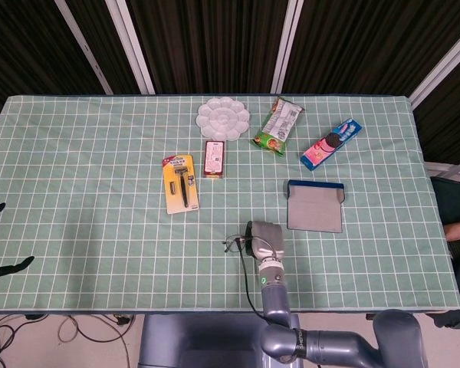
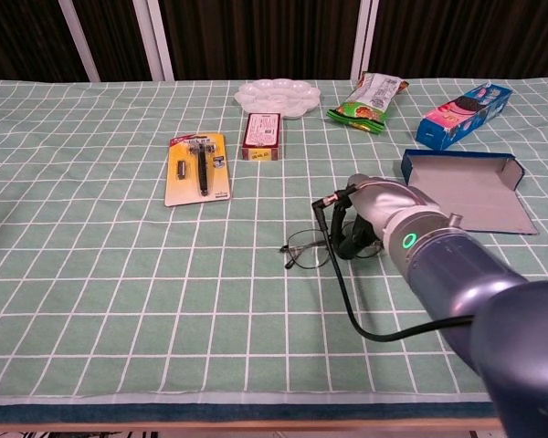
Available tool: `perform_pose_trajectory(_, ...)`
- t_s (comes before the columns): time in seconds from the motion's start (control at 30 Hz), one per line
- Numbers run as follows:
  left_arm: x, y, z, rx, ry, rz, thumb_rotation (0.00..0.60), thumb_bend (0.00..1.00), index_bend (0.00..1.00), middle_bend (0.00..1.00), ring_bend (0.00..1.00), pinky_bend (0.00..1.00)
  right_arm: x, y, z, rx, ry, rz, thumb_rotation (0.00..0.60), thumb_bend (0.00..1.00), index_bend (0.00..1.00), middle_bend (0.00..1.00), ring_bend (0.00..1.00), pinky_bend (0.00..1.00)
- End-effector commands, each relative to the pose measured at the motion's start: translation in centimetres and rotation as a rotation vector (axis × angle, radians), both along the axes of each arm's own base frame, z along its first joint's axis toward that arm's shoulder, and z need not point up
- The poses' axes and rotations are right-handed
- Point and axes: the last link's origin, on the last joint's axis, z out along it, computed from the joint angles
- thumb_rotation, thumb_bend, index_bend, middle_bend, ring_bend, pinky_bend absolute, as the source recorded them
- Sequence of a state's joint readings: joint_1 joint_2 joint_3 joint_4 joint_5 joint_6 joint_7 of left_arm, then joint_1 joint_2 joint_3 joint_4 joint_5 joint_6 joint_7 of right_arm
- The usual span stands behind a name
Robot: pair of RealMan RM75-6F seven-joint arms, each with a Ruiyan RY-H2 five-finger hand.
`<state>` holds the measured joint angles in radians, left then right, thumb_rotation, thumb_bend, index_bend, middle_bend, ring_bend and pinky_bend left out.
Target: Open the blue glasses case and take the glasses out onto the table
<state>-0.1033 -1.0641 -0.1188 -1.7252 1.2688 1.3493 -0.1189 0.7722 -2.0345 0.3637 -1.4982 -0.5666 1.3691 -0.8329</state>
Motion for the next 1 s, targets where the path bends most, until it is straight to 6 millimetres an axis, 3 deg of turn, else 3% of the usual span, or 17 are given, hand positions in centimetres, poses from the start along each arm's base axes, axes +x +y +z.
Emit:
perform_pose_trajectory(0.03, 0.0, 0.0, 0.0, -0.003, -0.001, 0.000, 0.600, 0.04, 0.00, 0.00, 0.00, 0.00, 0.3, 0.0, -0.5, 0.003, 0.006, -0.001, 0.600, 0.60, 0.58, 1.00, 1.00, 1.00)
perform_pose_trajectory(0.27, 0.1, 0.0, -0.1, -0.005, -0.004, -0.003, 0.600, 0.04, 0.00, 0.00, 0.00, 0.00, 0.2, -0.1, -0.3, -0.011, 0.007, -0.002, 0.600, 0.41, 0.15, 1.00, 1.00, 1.00)
perform_pose_trajectory(0.37, 0.1, -0.1, -0.1, -0.005, -0.006, -0.004, 0.600, 0.04, 0.00, 0.00, 0.00, 0.00, 0.3, 0.0, 0.1, -0.023, 0.005, 0.011, 0.600, 0.34, 0.02, 1.00, 1.00, 1.00)
perform_pose_trajectory(0.67, 0.2, -0.2, -0.1, 0.003, -0.005, -0.002, 0.600, 0.04, 0.00, 0.00, 0.00, 0.00, 0.6, 0.5, 2.1, -0.066, 0.001, 0.052, 0.600, 0.18, 0.00, 1.00, 1.00, 1.00)
perform_pose_trajectory(1.0, 0.3, -0.4, -0.2, 0.009, 0.003, -0.004, 0.600, 0.04, 0.00, 0.00, 0.00, 0.00, -1.0, 1.1, 5.9, -0.108, 0.028, 0.068, 0.600, 0.16, 0.00, 1.00, 1.00, 1.00)
